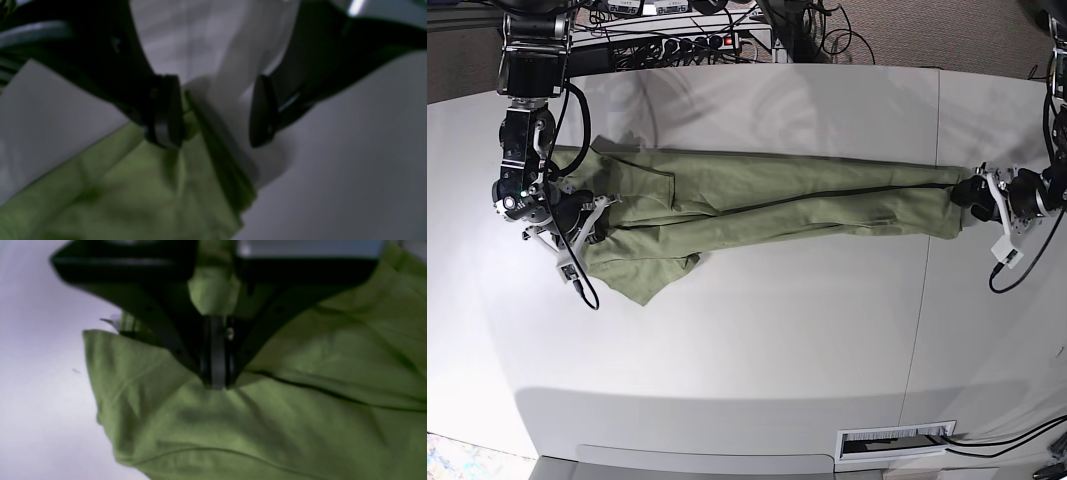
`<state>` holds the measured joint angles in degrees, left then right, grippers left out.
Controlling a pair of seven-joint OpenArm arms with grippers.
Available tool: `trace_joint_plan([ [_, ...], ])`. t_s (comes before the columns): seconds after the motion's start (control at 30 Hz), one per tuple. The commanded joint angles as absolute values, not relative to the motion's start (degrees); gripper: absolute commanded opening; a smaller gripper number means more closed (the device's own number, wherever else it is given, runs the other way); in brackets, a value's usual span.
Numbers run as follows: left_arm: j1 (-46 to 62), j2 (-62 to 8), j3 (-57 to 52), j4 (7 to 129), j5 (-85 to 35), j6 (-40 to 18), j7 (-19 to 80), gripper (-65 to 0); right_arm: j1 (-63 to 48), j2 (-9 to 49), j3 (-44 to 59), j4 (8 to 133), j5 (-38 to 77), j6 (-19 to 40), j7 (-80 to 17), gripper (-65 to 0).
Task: Fold the T-shirt properly
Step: 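Hold both strip ends and straighten the green strip along the table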
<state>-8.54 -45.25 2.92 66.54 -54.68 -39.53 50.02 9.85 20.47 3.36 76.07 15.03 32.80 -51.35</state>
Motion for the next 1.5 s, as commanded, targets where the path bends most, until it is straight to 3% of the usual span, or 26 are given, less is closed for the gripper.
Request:
trace_joint_plan([
  [0.0, -9.7, -46.8, 2.3, 66.5, -55.7, -40.0, 49.3, -31.3, 10.2, 21.1, 3.4, 76.1, 14.1, 32.8, -53.3, -65.0],
  [0.73, -9.5, -37.3, 2.3, 56.0, -64.8, -40.0, 61.6, -31.5, 10.2, 21.1, 3.4, 76.1, 14.5, 32.8, -53.1, -65.0],
  [0.8, -9.5, -37.0, 2.3, 56.0, -64.8, -40.0, 61.6, -36.4, 10.2, 21.1, 3.4, 76.1, 14.5, 32.8, -53.1, -65.0],
  [0.93, -9.9, -37.4, 2.3, 56.1, -65.0, -40.0, 61.6, -57.8, 10.2, 21.1, 3.4, 76.1, 14.5, 32.8, -53.1, -65.0],
  [1.0, -10.5, -38.2, 2.3, 56.1, -67.5, -40.0, 61.8, -63.9, 10.2, 21.1, 3.4, 76.1, 14.5, 32.8, -53.1, -65.0],
  [1.23, -13.7, -43.7, 2.3, 56.6, -80.7, -40.0, 65.3, -65.0, 10.2, 21.1, 3.4, 76.1, 14.5, 32.8, -53.4, -65.0],
  [1.47, -16.4, -48.3, 2.3, 56.6, -81.8, -40.0, 67.0, -65.0, 10.2, 21.1, 3.4, 76.2, 16.9, 32.8, -54.1, -65.0],
])
